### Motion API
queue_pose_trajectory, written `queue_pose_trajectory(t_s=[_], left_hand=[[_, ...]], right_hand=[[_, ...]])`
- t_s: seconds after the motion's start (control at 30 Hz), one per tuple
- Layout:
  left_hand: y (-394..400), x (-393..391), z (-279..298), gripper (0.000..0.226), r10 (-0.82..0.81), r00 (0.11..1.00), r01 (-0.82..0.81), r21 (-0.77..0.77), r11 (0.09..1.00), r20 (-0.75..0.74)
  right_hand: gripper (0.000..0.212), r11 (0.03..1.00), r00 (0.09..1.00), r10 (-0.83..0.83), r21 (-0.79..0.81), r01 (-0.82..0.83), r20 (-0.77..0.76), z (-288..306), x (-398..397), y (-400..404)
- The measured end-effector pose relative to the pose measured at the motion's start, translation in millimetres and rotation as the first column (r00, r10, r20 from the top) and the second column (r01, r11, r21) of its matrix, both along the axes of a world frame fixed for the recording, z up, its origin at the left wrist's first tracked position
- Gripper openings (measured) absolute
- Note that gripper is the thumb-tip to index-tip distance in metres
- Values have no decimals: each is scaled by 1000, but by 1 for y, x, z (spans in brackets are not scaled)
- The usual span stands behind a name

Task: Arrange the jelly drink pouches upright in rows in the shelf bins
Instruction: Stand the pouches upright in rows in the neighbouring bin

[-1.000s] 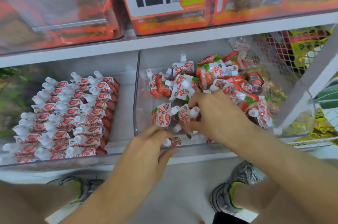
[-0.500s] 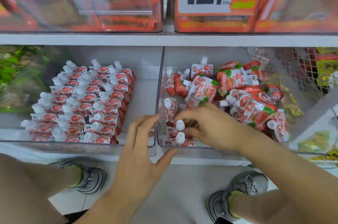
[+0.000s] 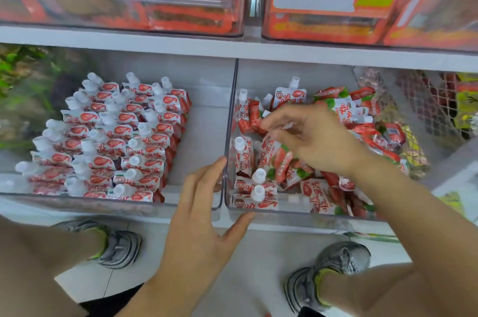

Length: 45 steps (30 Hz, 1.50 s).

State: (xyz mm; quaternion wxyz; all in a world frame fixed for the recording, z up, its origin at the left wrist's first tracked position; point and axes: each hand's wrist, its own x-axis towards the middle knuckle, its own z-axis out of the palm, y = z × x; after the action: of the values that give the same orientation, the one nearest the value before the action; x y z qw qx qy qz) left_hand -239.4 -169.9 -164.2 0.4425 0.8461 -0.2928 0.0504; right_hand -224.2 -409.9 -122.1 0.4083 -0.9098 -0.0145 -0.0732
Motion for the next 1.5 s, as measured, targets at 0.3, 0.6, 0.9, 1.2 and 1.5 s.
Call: queue_pose_trajectory(t_s=[0.3, 0.6, 0.9, 1.2, 1.5], left_hand=[[1, 0, 1, 78, -12, 999, 12, 8, 1000, 43], [4, 0, -1, 78, -19, 999, 19, 2, 1000, 49], [2, -3, -1, 79, -16, 999, 16, 5, 1000, 39], [4, -1, -2, 80, -17, 1000, 17, 31, 999, 7], [2, 12, 40, 63, -54, 990, 46, 62, 997, 127]], right_hand=[[51, 900, 948, 198, -337, -277, -251, -19, 28, 9], [38, 782, 959, -65, -610, -123, -277, 11, -1, -18], [37, 906, 996, 30, -419, -64, -88, -9, -1, -1], [18, 994, 986, 8, -105, -26, -165, -33, 9, 9], [36, 957, 788, 260, 44, -285, -557, -12, 4, -13]])
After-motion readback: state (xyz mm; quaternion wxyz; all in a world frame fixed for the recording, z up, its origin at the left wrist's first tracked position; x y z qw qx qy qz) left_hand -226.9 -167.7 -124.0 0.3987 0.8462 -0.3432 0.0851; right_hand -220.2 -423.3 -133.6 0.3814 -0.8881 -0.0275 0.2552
